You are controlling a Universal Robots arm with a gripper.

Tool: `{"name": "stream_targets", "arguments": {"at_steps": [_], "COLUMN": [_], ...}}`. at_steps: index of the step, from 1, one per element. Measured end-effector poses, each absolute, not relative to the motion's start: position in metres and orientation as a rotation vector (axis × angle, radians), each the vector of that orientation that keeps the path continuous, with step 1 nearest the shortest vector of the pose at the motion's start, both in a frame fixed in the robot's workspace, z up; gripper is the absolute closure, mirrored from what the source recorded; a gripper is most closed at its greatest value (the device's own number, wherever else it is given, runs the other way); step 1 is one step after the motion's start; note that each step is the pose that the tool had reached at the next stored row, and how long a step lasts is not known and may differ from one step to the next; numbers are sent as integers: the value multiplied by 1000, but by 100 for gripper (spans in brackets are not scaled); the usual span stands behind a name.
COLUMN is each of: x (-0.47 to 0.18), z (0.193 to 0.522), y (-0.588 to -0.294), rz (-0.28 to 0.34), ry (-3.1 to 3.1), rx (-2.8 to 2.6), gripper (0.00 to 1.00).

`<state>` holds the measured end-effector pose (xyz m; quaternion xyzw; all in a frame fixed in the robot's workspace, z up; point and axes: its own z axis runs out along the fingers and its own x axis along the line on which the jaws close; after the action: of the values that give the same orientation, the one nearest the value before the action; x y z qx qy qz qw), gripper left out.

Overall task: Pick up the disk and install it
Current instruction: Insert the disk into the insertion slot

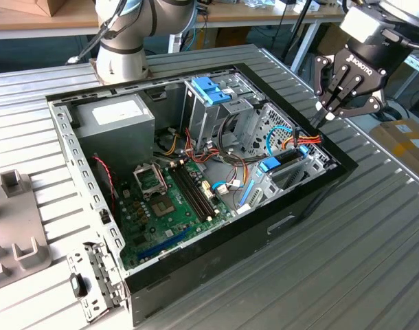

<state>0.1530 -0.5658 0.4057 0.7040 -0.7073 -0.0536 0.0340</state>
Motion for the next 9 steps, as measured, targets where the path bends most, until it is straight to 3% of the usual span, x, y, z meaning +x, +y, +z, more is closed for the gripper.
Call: {"name": "stream_targets", "arguments": {"at_steps": [9], "x": [162], "z": [402], "y": [-566], "rz": [-172], "ry": [-2172], "rx": [2161], "gripper": [90]}}
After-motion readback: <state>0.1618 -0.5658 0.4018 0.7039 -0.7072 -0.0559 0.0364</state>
